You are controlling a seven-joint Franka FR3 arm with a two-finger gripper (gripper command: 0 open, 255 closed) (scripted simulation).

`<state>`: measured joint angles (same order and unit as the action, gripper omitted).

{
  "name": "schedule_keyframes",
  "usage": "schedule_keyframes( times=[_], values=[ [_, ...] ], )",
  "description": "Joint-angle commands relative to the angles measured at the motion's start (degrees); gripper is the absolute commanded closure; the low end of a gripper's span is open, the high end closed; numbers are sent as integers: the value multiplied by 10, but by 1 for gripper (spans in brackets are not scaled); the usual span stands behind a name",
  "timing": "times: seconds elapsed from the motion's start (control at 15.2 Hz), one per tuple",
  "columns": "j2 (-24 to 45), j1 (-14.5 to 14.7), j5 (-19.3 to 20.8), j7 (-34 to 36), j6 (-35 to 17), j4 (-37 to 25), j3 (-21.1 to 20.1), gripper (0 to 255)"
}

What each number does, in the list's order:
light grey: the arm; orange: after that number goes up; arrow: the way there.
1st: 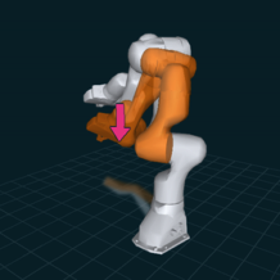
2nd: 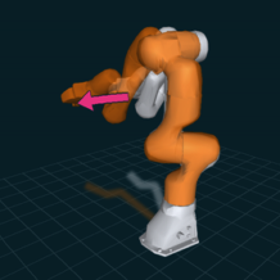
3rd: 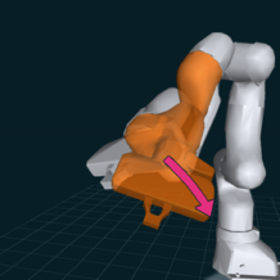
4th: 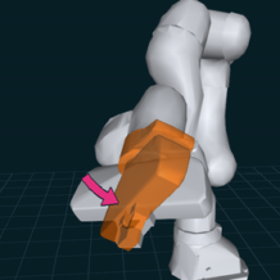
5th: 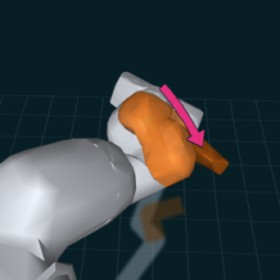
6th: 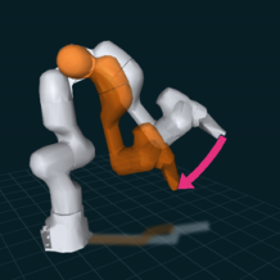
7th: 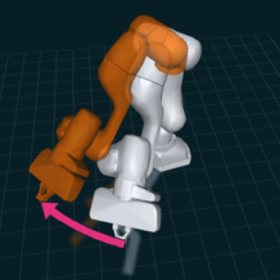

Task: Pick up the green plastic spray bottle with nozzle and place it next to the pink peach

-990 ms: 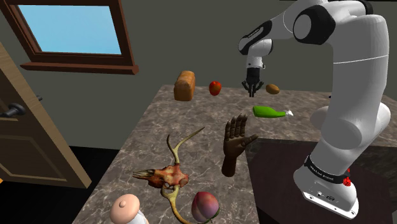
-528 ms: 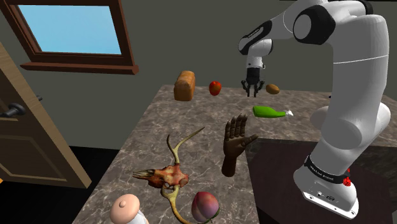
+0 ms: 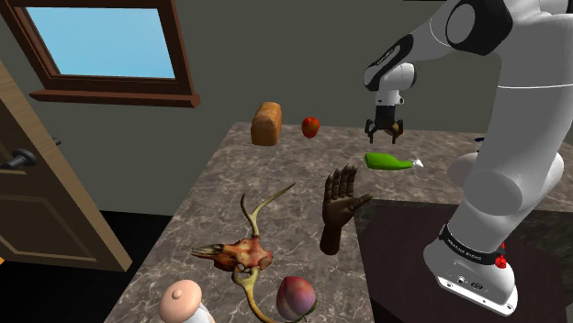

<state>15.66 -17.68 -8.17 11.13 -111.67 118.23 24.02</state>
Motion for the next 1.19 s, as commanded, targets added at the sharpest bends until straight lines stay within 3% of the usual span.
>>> schedule_keyframes(
  times=[0.0, 0.66, 1.12],
  values=[
    [-24, -2, 23, 5, -51, 46, 15, 0],
    [-94, -39, 153, 42, -290, 213, 96, 0],
    [-40, -52, 113, 13, -348, 222, 85, 0]
  ],
)
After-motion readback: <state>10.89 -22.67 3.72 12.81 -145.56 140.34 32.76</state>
